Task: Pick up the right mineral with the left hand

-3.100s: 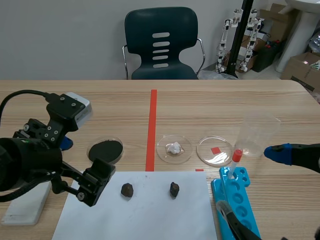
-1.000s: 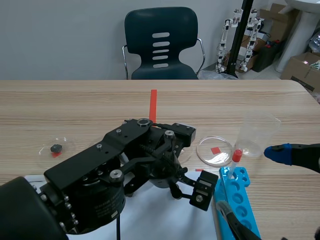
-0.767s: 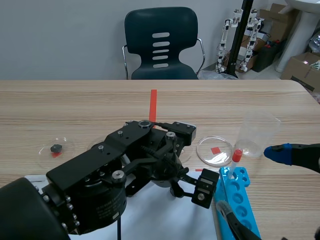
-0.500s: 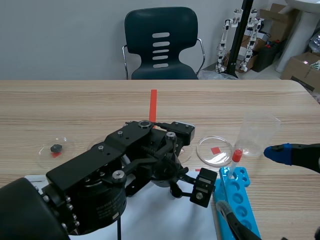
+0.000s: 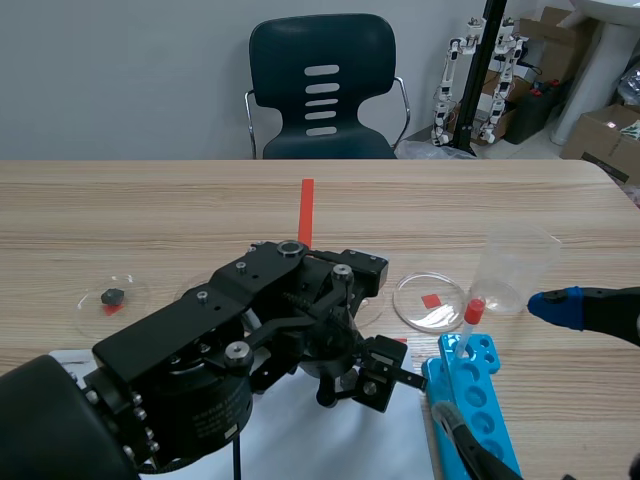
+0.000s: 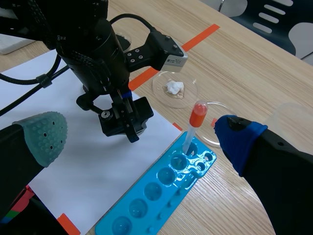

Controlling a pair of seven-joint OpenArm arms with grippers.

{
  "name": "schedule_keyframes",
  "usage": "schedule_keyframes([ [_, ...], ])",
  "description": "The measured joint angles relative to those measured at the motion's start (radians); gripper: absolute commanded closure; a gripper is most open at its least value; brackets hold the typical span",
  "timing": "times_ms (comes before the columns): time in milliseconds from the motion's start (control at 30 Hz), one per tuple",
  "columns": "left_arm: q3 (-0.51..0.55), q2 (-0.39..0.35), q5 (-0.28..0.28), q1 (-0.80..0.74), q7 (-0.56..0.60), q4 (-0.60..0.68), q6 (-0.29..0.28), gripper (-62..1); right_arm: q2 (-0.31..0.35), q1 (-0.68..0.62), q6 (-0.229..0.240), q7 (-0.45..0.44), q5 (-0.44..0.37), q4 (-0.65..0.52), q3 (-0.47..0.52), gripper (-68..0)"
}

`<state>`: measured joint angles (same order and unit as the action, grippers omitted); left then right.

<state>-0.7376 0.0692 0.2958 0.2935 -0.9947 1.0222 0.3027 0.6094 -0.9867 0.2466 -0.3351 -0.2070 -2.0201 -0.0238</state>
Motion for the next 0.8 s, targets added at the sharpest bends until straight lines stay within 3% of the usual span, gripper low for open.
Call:
schedule_keyframes([
  [333,0.0,0.0,0.0,0.0,0.0,0.0,0.0,-24.7,0.0,0.0,0.0,0.0,0.0,0.0,0.0,-63.8],
  [600,0.0,0.0,0.001,0.0,0.0,0.0,0.0,-3.7,0.0,0.0,0.0,0.0,0.0,0.0,0.0,-63.8],
  [800,0.0,0.003,0.0,0.0,-0.006,0.0,0.0,-2.6,0.0,0.0,0.0,0.0,0.0,0.0,0.0,-63.8],
])
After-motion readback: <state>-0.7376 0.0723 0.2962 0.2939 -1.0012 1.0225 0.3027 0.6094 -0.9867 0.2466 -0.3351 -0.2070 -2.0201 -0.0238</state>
